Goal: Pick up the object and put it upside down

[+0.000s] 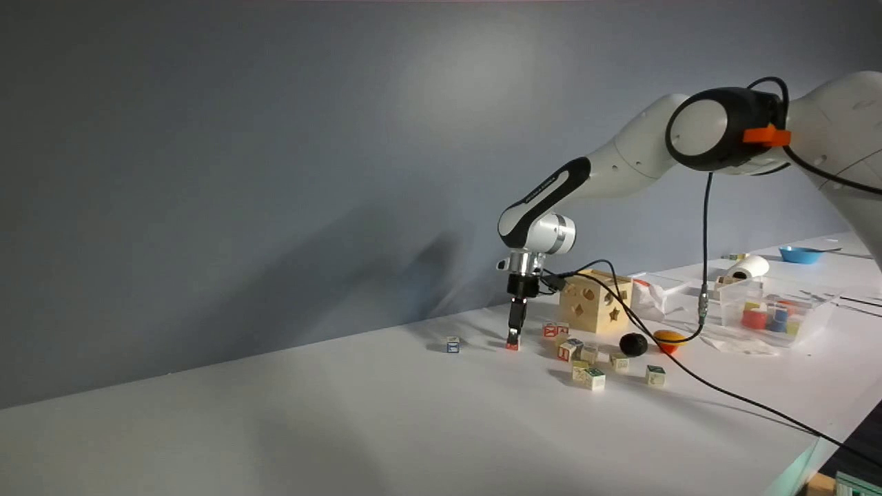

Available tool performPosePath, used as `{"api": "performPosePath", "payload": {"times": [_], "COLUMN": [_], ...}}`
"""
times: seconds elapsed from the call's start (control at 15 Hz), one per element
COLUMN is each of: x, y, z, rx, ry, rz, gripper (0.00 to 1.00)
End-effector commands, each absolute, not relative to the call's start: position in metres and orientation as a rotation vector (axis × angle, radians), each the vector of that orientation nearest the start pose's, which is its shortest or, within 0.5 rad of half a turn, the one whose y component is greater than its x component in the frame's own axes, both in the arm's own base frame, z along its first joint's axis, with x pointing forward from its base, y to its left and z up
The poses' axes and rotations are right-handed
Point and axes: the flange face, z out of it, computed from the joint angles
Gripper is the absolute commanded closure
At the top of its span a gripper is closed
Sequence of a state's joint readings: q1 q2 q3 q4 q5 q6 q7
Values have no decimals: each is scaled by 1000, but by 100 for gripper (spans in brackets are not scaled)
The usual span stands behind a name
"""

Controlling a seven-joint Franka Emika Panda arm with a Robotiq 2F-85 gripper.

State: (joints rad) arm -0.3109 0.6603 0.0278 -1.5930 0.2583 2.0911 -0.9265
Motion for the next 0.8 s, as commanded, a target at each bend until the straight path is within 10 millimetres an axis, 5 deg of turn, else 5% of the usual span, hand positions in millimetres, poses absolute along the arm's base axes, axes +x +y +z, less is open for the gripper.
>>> {"api": "performPosePath", "payload": {"times": [0.0, 0.73], "x": [647, 637], "y": [-182, -225], "z": [243, 242], "rx": [-2713, -2608], "ry": [-636, -444], "rz": [10, -96], "gripper": [21, 22]}}
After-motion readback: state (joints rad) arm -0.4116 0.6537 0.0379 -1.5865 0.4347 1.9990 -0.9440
